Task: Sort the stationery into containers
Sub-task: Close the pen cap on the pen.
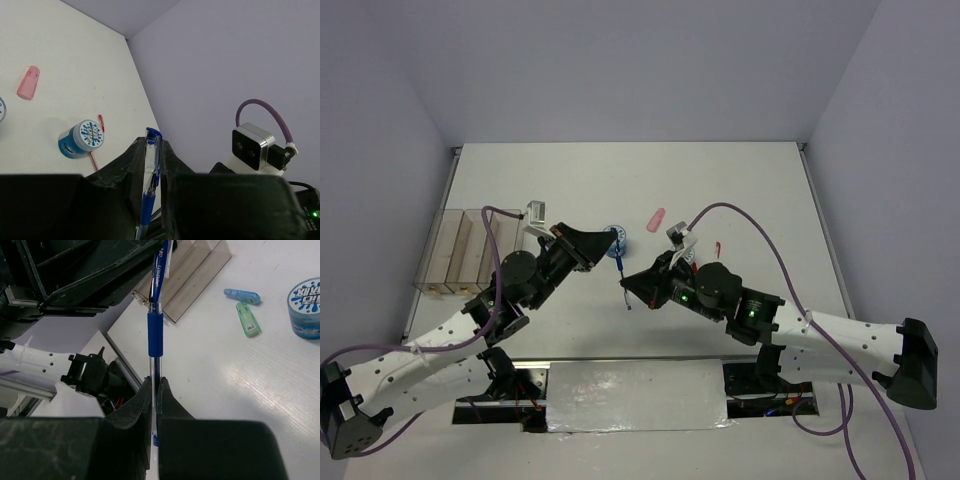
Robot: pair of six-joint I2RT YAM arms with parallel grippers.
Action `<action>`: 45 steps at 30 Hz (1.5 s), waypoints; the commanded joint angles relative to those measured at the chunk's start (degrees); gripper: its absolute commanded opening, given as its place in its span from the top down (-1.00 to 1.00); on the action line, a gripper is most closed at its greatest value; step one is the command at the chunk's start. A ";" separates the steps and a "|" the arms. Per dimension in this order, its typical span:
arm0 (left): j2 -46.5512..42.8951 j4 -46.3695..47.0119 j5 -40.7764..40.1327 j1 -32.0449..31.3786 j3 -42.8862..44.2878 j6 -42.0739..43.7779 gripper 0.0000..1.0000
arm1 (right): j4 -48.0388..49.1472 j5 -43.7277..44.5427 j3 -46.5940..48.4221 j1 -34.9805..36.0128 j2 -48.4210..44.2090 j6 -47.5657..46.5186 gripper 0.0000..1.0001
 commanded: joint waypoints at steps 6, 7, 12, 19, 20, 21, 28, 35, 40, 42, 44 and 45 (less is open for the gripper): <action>0.25 4.48 2.14 0.19 -0.88 -1.03 1.00 | 0.70 1.84 3.76 -0.25 0.57 -1.59 1.00; 0.16 4.56 2.23 0.19 -0.97 -1.11 1.00 | 0.61 1.93 3.67 -0.17 0.40 -1.50 1.00; -0.01 4.92 3.01 0.10 -1.58 -0.67 1.00 | 0.26 2.10 3.50 -1.14 0.05 -1.24 1.00; -0.10 5.96 4.15 0.19 -2.98 0.38 1.00 | -0.44 2.63 4.29 -1.58 -0.74 -1.50 1.00; -0.01 6.49 4.51 0.19 -3.16 0.56 1.00 | -0.53 2.46 4.64 -1.58 -0.66 -1.59 1.00; 0.07 7.28 4.86 0.19 -3.25 0.73 1.00 | -0.44 2.28 4.81 -1.58 -0.66 -1.50 1.00; 0.08 11.94 8.03 -0.16 -6.06 2.14 1.00 | 0.96 2.81 6.13 -2.02 -1.80 -1.50 1.00; 0.07 11.95 8.91 -0.34 -6.33 2.84 1.00 | 2.81 3.77 7.89 -2.19 -1.45 -2.47 1.00; 0.86 12.65 10.48 -0.42 -6.77 3.55 1.00 | 4.56 4.82 8.59 -2.45 -1.45 -2.73 1.00; 1.04 12.48 10.93 -0.42 -6.59 3.37 1.00 | 6.06 4.57 8.51 -2.72 -1.36 -3.95 1.00; 1.22 11.51 11.19 -0.60 -6.16 3.54 1.00 | 5.54 4.13 9.99 -3.24 -1.27 -5.36 1.00; 1.39 10.99 11.10 -0.60 -5.89 3.55 1.00 | 5.01 4.12 10.44 -3.51 -1.27 -5.98 1.00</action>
